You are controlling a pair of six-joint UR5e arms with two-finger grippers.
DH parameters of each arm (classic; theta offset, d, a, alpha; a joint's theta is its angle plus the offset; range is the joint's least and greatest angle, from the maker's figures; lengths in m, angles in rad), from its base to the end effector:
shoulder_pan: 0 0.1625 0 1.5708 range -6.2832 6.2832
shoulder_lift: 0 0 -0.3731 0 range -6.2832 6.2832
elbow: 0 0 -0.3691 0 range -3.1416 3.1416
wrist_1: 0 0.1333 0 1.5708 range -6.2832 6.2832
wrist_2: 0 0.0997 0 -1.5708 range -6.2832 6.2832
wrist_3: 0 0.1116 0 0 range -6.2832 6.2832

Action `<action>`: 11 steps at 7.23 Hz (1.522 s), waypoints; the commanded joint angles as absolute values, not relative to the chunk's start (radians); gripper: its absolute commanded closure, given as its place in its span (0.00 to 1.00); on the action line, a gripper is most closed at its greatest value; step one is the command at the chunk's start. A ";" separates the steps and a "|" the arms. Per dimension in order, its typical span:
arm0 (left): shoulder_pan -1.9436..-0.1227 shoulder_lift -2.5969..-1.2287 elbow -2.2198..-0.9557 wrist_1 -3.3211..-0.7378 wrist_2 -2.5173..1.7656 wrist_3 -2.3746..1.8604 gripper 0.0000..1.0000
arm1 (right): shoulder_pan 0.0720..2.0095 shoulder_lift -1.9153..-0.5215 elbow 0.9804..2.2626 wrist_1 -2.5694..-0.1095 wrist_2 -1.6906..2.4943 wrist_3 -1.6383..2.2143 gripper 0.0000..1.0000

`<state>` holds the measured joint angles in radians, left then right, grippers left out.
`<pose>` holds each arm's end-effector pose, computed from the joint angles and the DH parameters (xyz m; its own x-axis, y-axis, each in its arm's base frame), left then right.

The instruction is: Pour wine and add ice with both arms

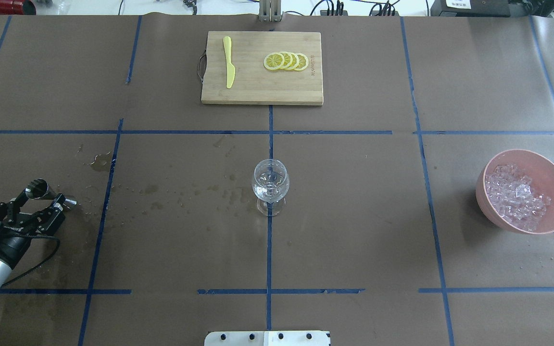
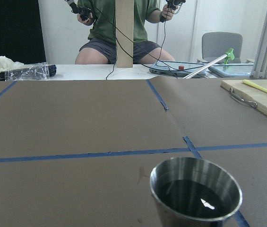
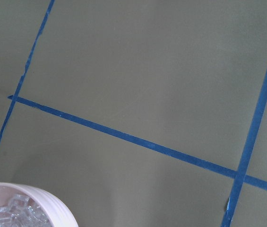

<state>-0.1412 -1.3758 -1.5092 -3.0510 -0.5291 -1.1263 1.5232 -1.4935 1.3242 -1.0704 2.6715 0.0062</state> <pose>0.3356 -0.2797 0.5476 0.6803 0.1225 -0.7227 0.6449 0.3686 0.6695 0.0098 -0.5044 0.6121 0.4389 -0.3052 0.8451 0.0423 0.9465 0.3198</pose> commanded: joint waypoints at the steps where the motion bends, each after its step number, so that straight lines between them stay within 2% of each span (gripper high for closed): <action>1: -0.141 -1.390 -1.488 -3.051 -0.526 -1.123 0.17 | 1.523 -1.496 1.325 -1.069 2.672 0.006 0.00; 2: -0.141 -1.400 -1.486 -3.051 -0.526 -1.121 0.23 | 1.523 -1.496 1.325 -1.069 2.672 0.006 0.00; 3: -0.141 -1.402 -1.488 -3.050 -0.526 -1.117 0.34 | 1.523 -1.496 1.325 -1.071 2.672 0.006 0.00; 5: -0.141 -1.402 -1.496 -3.051 -0.528 -1.108 0.83 | 1.523 -1.496 1.325 -1.069 2.672 0.006 0.00; 6: -0.141 -1.402 -1.496 -3.056 -0.528 -1.098 1.00 | 1.523 -1.496 1.325 -1.069 2.672 0.006 0.00; 9: -0.149 -1.394 -1.563 -3.073 -0.526 -0.979 1.00 | 1.523 -1.494 1.322 -1.071 2.671 0.006 0.00; 11: -0.147 -1.402 -1.671 -3.114 -0.528 -0.844 1.00 | 1.523 -1.491 1.327 -1.071 2.671 0.008 0.00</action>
